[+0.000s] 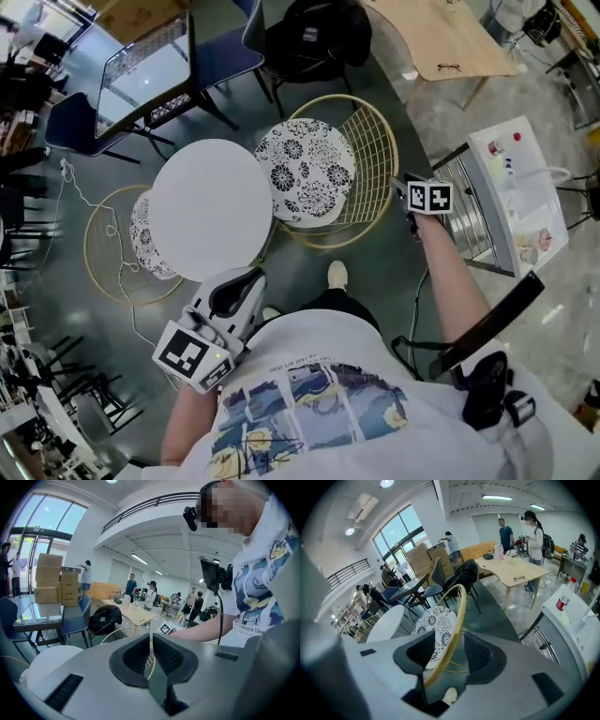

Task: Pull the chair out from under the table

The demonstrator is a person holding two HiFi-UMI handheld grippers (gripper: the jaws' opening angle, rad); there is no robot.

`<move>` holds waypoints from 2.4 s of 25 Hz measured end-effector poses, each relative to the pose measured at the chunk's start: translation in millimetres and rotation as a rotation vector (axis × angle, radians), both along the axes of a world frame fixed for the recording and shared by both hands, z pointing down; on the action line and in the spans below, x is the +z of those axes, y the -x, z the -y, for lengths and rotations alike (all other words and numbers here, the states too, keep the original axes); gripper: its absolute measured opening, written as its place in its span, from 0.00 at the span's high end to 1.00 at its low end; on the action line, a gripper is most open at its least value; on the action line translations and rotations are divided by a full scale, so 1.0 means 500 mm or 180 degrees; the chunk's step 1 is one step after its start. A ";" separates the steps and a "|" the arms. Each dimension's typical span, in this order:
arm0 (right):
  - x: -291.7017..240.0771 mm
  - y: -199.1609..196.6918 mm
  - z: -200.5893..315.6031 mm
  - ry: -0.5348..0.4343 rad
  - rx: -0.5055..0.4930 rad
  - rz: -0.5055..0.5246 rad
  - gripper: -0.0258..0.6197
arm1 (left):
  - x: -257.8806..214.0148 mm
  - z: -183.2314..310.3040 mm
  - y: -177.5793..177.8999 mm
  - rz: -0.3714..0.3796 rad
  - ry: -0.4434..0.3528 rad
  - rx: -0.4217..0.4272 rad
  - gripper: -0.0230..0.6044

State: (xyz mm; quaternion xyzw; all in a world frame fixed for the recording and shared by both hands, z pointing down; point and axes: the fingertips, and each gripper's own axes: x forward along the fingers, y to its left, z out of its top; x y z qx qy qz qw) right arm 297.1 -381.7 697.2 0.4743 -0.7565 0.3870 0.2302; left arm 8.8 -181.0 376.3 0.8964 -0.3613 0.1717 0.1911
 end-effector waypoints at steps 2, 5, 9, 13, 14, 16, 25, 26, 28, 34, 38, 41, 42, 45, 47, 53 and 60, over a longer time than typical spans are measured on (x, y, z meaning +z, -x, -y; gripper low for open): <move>0.030 0.001 0.035 0.0086 0.0013 0.0032 0.69 | 0.000 0.010 0.012 0.0041 0.0020 -0.0146 0.95; 0.067 0.008 0.080 0.0202 0.0002 0.0083 0.69 | 0.002 0.025 0.021 0.0089 0.0052 -0.0327 0.95; 0.109 0.026 0.106 0.0341 -0.0022 0.0187 0.69 | 0.009 0.030 0.022 0.0146 0.0106 -0.0463 0.95; 0.136 0.042 0.120 0.0421 -0.0042 0.0204 0.70 | 0.016 0.047 0.025 0.0186 0.0155 -0.0554 0.95; 0.137 0.043 0.124 0.0416 -0.0032 0.0225 0.78 | 0.017 0.052 0.024 0.0196 0.0170 -0.0555 0.95; 0.136 0.041 0.129 0.0437 0.0074 0.0337 0.82 | 0.019 0.058 0.020 0.0218 0.0196 -0.0538 0.95; 0.139 -0.012 0.134 0.0511 0.0609 0.0344 0.91 | 0.013 0.067 0.011 0.0265 0.0167 -0.0528 0.95; 0.139 -0.026 0.132 0.0503 0.0647 0.0325 0.91 | 0.011 0.066 0.010 0.0266 0.0155 -0.0521 0.95; 0.139 -0.059 0.129 0.0489 0.0727 0.0295 0.92 | 0.010 0.067 0.008 0.0267 0.0140 -0.0499 0.95; 0.139 -0.195 0.109 0.0480 0.0970 0.0198 0.93 | 0.017 0.070 -0.005 0.0259 0.0177 -0.0398 0.95; 0.121 -0.315 0.085 0.0472 0.1088 0.0156 0.93 | 0.007 0.070 -0.032 0.0248 0.0219 -0.0304 0.95; 0.101 -0.405 0.059 0.0474 0.1179 0.0135 0.93 | -0.006 0.063 -0.055 0.0239 0.0262 -0.0219 0.95; 0.104 -0.430 0.053 0.0482 0.1205 0.0129 0.93 | -0.004 0.063 -0.061 0.0239 0.0276 -0.0199 0.95; 0.130 -0.489 0.051 0.0498 0.1288 0.0110 0.93 | 0.024 0.071 -0.068 0.0245 0.0317 -0.0163 0.95; 0.143 -0.515 0.051 0.0498 0.1324 0.0086 0.93 | 0.044 0.074 -0.066 0.0250 0.0352 -0.0138 0.95; 0.128 -0.524 0.048 0.0398 0.1201 -0.0120 0.93 | 0.061 0.078 -0.055 0.0213 0.0453 -0.0034 0.95; 0.073 -0.521 0.028 0.0241 0.1014 -0.0581 0.86 | 0.060 0.064 -0.049 0.0128 0.0380 0.0145 0.95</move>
